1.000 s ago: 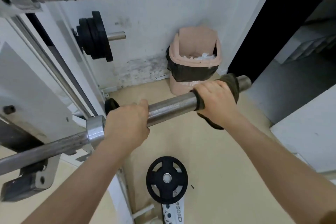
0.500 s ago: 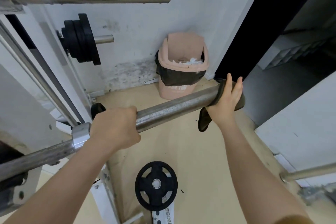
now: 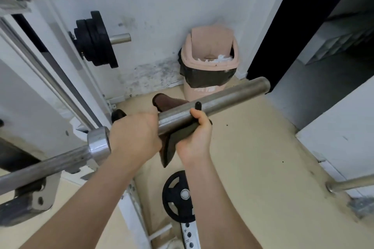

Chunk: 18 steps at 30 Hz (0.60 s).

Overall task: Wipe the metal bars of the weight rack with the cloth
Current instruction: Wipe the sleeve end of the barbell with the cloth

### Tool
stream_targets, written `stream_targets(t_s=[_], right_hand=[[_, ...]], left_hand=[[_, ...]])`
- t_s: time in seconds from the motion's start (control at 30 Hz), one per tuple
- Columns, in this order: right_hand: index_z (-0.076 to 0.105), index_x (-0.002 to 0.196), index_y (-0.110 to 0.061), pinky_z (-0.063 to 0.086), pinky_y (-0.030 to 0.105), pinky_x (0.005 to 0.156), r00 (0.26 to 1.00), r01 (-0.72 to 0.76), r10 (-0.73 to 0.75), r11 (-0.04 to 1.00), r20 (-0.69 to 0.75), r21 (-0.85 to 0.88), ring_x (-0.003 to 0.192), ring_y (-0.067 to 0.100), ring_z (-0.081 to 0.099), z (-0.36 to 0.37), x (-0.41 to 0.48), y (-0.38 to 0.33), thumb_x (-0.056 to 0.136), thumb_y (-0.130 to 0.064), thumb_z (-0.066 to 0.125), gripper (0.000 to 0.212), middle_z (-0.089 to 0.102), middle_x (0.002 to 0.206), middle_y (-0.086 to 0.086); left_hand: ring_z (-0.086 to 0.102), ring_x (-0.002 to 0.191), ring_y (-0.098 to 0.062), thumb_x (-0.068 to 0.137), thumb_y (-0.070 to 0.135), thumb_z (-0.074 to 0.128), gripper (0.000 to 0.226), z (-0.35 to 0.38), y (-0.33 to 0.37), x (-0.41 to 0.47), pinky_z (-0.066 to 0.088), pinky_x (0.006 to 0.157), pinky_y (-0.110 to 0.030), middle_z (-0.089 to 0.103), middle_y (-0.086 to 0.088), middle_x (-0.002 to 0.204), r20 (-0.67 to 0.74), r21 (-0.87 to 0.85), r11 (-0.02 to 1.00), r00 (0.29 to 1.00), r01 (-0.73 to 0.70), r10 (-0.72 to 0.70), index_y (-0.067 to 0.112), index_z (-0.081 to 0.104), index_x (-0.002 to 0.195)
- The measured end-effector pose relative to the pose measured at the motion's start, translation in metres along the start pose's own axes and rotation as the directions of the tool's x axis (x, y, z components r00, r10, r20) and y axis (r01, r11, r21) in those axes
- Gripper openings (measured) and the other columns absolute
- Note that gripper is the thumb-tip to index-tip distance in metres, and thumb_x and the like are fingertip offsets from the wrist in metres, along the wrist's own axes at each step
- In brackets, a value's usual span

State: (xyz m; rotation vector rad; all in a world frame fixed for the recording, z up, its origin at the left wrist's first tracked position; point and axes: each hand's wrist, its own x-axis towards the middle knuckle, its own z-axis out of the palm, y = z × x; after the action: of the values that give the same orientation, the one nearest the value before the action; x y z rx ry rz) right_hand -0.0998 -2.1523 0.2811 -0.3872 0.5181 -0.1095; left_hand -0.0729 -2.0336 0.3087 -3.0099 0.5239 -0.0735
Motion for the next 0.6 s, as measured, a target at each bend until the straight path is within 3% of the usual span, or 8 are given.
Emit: stream_targets(t_s=[0.1,0.2,0.27,0.33,0.4,0.43,0.5,0.6], right_hand=[[0.057,0.126,-0.001,0.053,0.038,0.084,0.992,-0.087,0.091,0.995,0.083,-0.052,0.098,0.032,0.063,0.001,-0.013,0.024,0.084,-0.012,0.054,0.043,0.064,0.106,0.019],[0.064,0.102,0.000,0.048,0.037,0.089,0.997,-0.010,0.014,0.998,0.081,-0.055,0.092,0.032,0.064,-0.002,-0.003,-0.011,0.076,-0.015,0.055,0.031,0.063,0.099,0.018],[0.064,0.078,-0.008,0.048,0.033,0.080,0.995,0.100,-0.100,0.995,-0.020,0.014,0.075,0.028,0.064,0.000,0.012,-0.050,0.082,-0.020,0.045,0.023,0.063,0.083,0.012],[0.062,0.083,-0.014,0.050,0.032,0.078,0.973,0.192,-0.187,0.981,-0.138,0.022,0.078,0.026,0.063,0.000,0.028,-0.077,0.084,-0.028,0.047,0.020,0.062,0.085,0.007],[0.068,0.098,-0.017,0.053,0.035,0.084,0.965,0.226,-0.223,0.974,-0.138,0.006,0.088,0.027,0.066,-0.003,0.034,-0.074,0.084,-0.037,0.057,0.027,0.068,0.094,0.006],[0.070,0.108,-0.017,0.052,0.037,0.089,0.973,0.199,-0.198,0.980,-0.121,-0.001,0.096,0.027,0.068,-0.004,0.036,-0.063,0.083,-0.043,0.061,0.037,0.070,0.102,0.006],[0.068,0.120,-0.016,0.048,0.040,0.098,0.994,0.091,-0.091,0.996,-0.053,-0.003,0.109,0.029,0.065,0.000,0.027,-0.028,0.078,-0.057,0.065,0.058,0.069,0.112,0.008],[0.067,0.115,-0.017,0.051,0.038,0.091,0.996,-0.071,0.070,0.997,0.053,0.008,0.099,0.028,0.066,0.011,0.006,0.025,0.082,-0.065,0.056,0.060,0.070,0.105,0.010]], left_hand=[[0.038,0.057,-0.018,0.081,0.030,0.054,0.027,0.002,0.002,-0.004,0.017,0.044,-0.029,0.043,0.003,0.072,-0.079,0.071,0.997,0.997,-0.013,0.019,0.020,0.038,0.101],[0.041,0.054,-0.015,0.075,0.030,0.059,0.031,-0.002,-0.002,0.000,0.024,0.044,-0.027,0.044,0.007,0.067,0.004,-0.010,1.000,1.000,0.002,-0.002,0.022,0.044,0.100],[0.051,0.058,-0.015,0.066,0.030,0.064,0.032,-0.009,-0.009,0.012,0.037,0.049,-0.027,0.052,0.005,0.067,0.204,-0.150,0.989,0.979,0.006,0.025,0.021,0.051,0.093],[0.063,0.065,-0.018,0.058,0.026,0.069,0.036,-0.021,-0.017,0.030,0.051,0.058,-0.030,0.067,0.000,0.069,0.504,-0.374,0.919,0.859,0.124,0.089,0.018,0.059,0.091],[0.069,0.074,-0.021,0.055,0.024,0.072,0.047,-0.025,-0.025,0.042,0.057,0.073,-0.035,0.073,-0.005,0.076,0.645,-0.462,0.859,0.748,0.222,0.154,0.013,0.062,0.100],[0.068,0.079,-0.022,0.055,0.026,0.073,0.055,-0.025,-0.025,0.042,0.058,0.078,-0.037,0.072,-0.005,0.083,0.637,-0.461,0.862,0.755,0.211,0.156,0.014,0.060,0.107],[0.061,0.089,-0.020,0.058,0.038,0.073,0.070,-0.019,-0.023,0.032,0.055,0.078,-0.038,0.064,0.000,0.099,0.481,-0.368,0.926,0.869,0.085,0.112,0.025,0.049,0.123],[0.055,0.102,-0.020,0.072,0.045,0.066,0.067,-0.013,-0.027,-0.010,0.049,0.078,-0.035,0.058,0.005,0.114,-0.002,-0.240,0.963,0.992,-0.123,0.126,0.034,0.039,0.132]])
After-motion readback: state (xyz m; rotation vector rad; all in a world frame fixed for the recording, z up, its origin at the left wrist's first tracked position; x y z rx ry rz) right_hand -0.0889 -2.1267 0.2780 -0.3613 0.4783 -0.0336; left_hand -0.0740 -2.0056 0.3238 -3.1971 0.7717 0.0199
